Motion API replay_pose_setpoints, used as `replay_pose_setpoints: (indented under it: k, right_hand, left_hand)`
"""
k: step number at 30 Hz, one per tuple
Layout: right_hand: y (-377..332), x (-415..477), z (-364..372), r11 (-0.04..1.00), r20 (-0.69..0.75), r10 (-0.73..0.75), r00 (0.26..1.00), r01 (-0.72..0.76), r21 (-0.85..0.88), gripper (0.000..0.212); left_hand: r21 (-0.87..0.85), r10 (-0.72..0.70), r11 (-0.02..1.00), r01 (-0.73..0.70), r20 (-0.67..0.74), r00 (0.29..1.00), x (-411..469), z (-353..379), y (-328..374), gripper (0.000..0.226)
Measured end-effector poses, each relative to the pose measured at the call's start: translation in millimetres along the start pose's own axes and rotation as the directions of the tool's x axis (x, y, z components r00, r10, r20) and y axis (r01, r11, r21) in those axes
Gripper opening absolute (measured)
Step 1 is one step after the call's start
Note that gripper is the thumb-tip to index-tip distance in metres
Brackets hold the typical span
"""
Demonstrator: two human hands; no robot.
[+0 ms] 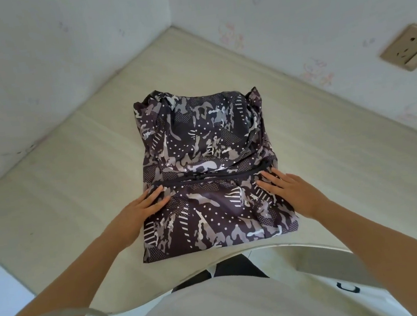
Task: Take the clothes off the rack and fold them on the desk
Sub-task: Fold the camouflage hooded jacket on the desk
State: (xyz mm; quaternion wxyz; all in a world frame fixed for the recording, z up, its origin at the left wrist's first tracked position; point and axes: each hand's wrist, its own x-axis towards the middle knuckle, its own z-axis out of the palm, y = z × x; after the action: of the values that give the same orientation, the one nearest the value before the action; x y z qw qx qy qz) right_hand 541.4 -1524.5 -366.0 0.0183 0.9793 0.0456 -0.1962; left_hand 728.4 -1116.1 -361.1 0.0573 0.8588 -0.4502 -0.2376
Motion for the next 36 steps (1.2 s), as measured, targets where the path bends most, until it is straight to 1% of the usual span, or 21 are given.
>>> replay_pose_setpoints:
  k: [4,7,10,12,14,15,16,17,18,19,20,21,22,23,25,27,28,30,33,35,36]
  right_hand:
    - [-3,-3,0,0.998,0.003,-0.012,1.000,0.011,0.067,0.101]
    - [-6,-1,-3,0.963,-0.063,0.033,0.997,-0.014,0.270,0.084]
    - [-7,2,-12,0.833,-0.081,0.081,0.993,-0.023,0.552,0.059]
    - [-6,-3,-23,0.677,-0.152,0.107,0.983,0.040,0.735,0.043]
    - [2,-7,-33,0.615,-0.263,0.126,0.956,0.133,0.777,0.030]
    - [9,-8,-37,0.625,-0.275,0.162,0.948,0.117,0.772,0.035]
    - [14,-9,-47,0.565,-0.266,0.199,0.943,0.112,0.818,0.046]
    - [19,-6,-62,0.531,-0.256,0.264,0.930,0.081,0.843,0.055]
    - [22,-4,-78,0.436,-0.188,0.323,0.928,0.031,0.899,0.056]
    - [25,0,-91,0.362,-0.134,0.355,0.925,-0.004,0.932,0.043]
    - [25,10,-104,0.283,-0.110,0.405,0.908,-0.010,0.959,0.025]
    - [23,21,-116,0.251,-0.097,0.485,0.869,-0.033,0.967,0.011]
    - [21,31,-124,0.187,-0.067,0.540,0.839,-0.041,0.982,0.009]
    - [21,46,-126,0.134,-0.031,0.590,0.806,-0.060,0.989,0.017]
    - [20,74,-118,0.043,0.069,0.637,0.768,-0.124,0.991,0.041]
    - [14,96,-99,0.067,0.149,0.643,0.751,-0.249,0.966,0.054]
    - [11,104,-91,0.076,0.175,0.653,0.737,-0.294,0.953,0.056]
    - [6,110,-84,0.086,0.195,0.703,0.684,-0.354,0.931,0.053]
    - [5,110,-87,0.224,0.014,0.779,0.626,-0.300,0.927,0.035]
    - [9,110,-100,0.291,-0.131,0.801,0.584,-0.189,0.938,0.026]
    - [14,114,-102,0.284,-0.150,0.821,0.551,-0.165,0.945,0.029]
  left_hand:
    - [-0.104,-0.030,0.994,0.026,-0.042,0.999,0,10,-3,0.083]
    - [-0.109,-0.044,0.993,0.035,-0.080,0.996,-1,22,-2,0.081]
    - [-0.233,-0.056,0.972,0.022,-0.138,0.989,-1,23,-3,0.073]
    - [-0.289,-0.047,0.957,0.006,-0.136,0.990,-6,11,-7,0.075]
    - [-0.366,-0.062,0.931,-0.006,-0.172,0.983,-13,-3,-9,0.076]
    - [-0.505,-0.084,0.863,-0.020,-0.182,0.980,-18,-9,-12,0.068]
    - [-0.704,-0.154,0.711,-0.002,-0.159,0.975,-21,-19,-13,0.057]
    - [-0.843,-0.211,0.535,0.053,-0.072,0.975,-22,-35,-10,0.052]
    - [-0.914,-0.228,0.395,0.090,-0.002,0.974,-21,-48,-9,0.050]
    - [-0.933,-0.240,0.350,0.077,-0.010,0.971,-16,-62,-8,0.041]
    - [-0.932,-0.285,0.357,0.066,-0.041,0.958,-7,-78,-6,0.030]
    - [-0.919,-0.340,0.389,0.058,-0.084,0.937,4,-91,-2,0.020]
    - [-0.918,-0.431,0.389,0.072,-0.112,0.895,17,-100,2,0.009]
    - [-0.930,-0.521,0.362,0.069,-0.140,0.842,36,-107,8,0.009]
    - [-0.958,-0.691,0.262,0.119,-0.100,0.716,66,-105,14,0.033]
    - [-0.961,-0.759,0.208,0.181,-0.042,0.650,92,-92,20,0.055]
    - [-0.954,-0.775,0.206,0.219,-0.022,0.631,102,-83,22,0.058]
    - [-0.909,-0.824,0.291,0.299,-0.079,0.561,112,-76,26,0.049]
    - [-0.826,-0.817,0.496,0.266,-0.340,0.466,117,-81,26,0.030]
    - [-0.807,-0.804,0.548,0.222,-0.435,0.405,120,-88,22,0.033]
    - [-0.813,-0.814,0.539,0.220,-0.436,0.384,123,-90,19,0.035]
